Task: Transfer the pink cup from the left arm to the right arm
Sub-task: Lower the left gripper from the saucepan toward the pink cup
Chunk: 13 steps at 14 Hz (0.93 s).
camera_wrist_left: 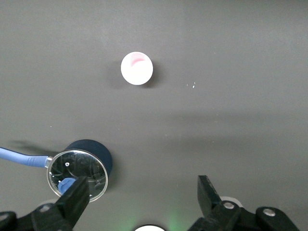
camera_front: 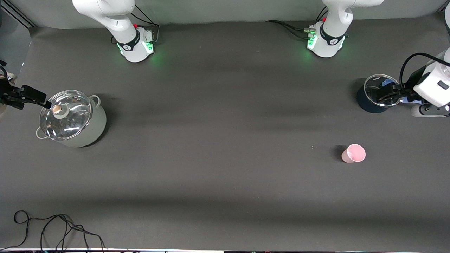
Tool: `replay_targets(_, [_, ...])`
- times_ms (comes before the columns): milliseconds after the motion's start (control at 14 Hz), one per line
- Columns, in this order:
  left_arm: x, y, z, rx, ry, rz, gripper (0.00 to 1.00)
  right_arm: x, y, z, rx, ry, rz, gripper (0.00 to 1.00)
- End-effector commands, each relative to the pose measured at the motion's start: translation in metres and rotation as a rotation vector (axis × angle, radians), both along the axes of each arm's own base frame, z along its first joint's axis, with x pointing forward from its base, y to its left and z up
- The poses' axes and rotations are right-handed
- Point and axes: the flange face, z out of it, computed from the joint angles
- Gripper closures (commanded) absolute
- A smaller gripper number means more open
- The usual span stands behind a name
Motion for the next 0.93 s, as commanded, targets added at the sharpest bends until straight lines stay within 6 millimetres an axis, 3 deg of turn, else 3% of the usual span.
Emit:
replay_targets(0, [0.001,-0.001,0.003,0.014,-0.009,-0.015,0.0,0.001,0.003,0.001,-0.006,0.015,-0.004,0.0])
replay_targets(214, [0.005,0.01,0.004,-0.013,-0.024,0.007,0.0,0.001,0.004,-0.002,-0.003,0.027,-0.01,0.0])
replay_targets(286, [0.007,0.024,0.002,-0.044,-0.033,0.021,0.0,0.001,0.005,-0.002,-0.004,0.03,-0.008,0.0])
replay_targets(571, [0.012,0.103,-0.015,-0.119,-0.041,-0.081,0.0,-0.001,0.005,-0.003,-0.003,0.042,-0.008,0.0])
replay_targets(857, [0.018,0.178,-0.054,-0.156,-0.044,-0.22,0.0,-0.002,0.005,-0.004,-0.002,0.049,-0.006,0.0])
